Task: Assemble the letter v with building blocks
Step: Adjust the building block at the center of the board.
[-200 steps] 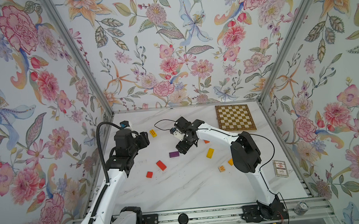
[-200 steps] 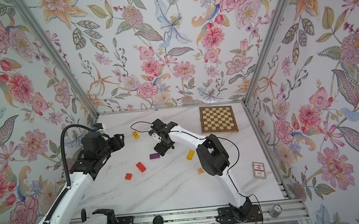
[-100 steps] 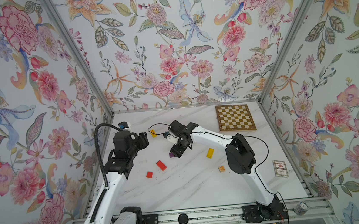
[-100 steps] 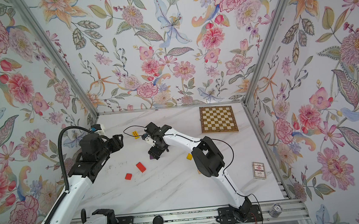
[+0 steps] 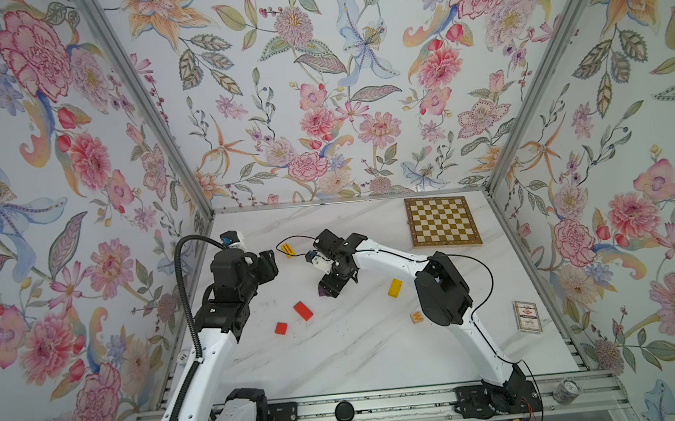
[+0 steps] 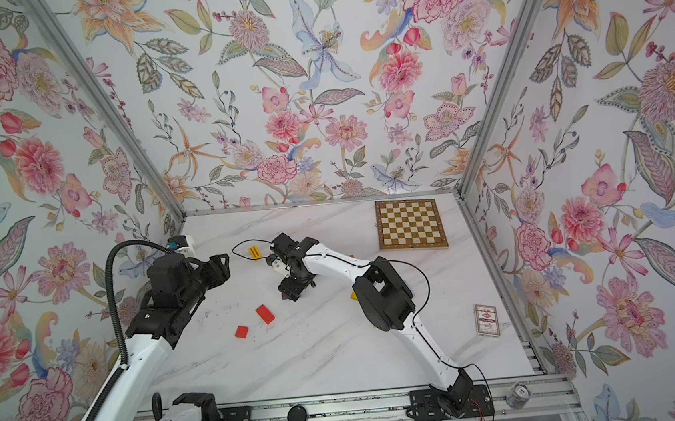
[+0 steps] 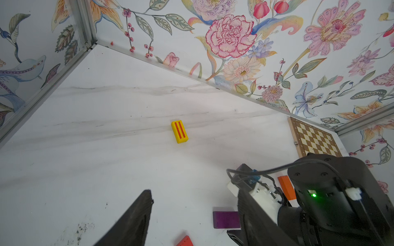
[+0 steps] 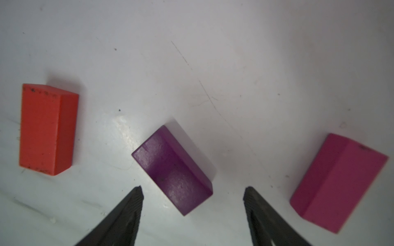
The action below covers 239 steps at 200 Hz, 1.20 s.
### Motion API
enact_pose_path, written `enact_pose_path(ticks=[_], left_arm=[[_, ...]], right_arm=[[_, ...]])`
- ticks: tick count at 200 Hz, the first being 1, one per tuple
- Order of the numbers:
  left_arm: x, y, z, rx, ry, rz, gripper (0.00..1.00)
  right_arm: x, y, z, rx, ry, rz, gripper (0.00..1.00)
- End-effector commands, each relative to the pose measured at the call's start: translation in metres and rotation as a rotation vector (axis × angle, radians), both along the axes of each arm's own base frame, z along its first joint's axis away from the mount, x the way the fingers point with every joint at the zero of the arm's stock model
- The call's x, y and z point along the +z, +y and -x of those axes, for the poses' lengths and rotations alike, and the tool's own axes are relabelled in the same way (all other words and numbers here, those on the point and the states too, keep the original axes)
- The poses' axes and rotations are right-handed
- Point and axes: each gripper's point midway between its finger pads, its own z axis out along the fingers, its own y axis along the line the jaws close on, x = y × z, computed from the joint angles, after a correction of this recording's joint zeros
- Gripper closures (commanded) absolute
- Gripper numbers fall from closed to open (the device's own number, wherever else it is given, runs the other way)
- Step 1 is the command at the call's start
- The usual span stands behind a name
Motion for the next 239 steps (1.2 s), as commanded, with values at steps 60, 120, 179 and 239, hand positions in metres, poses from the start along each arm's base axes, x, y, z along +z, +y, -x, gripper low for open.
enact_pose_path(ticks=[60,120,179,239], left_arm=[[-0.002,0.008,0.004,0.032,0.005,-0.008,0.34],[-0.003,0.008,0.005,0.037,0.007,-0.007,0.34],[-0.006,0.01,0.007,0.041,0.013,-0.014,0.34],[-0.009,0.012,0.009,0.052,0.018,-0.021,0.35]], right_arm=[[-0.013,0.0,0.005,-0.026,0.004,0.039,0.26],[-0.019,0.0,0.01,-0.024,0.013,0.052,0.32],[-0.024,0.001,0.01,-0.031,0.016,0.055,0.35],[-0.031,0.001,0.011,-0.04,0.027,0.061,0.38]])
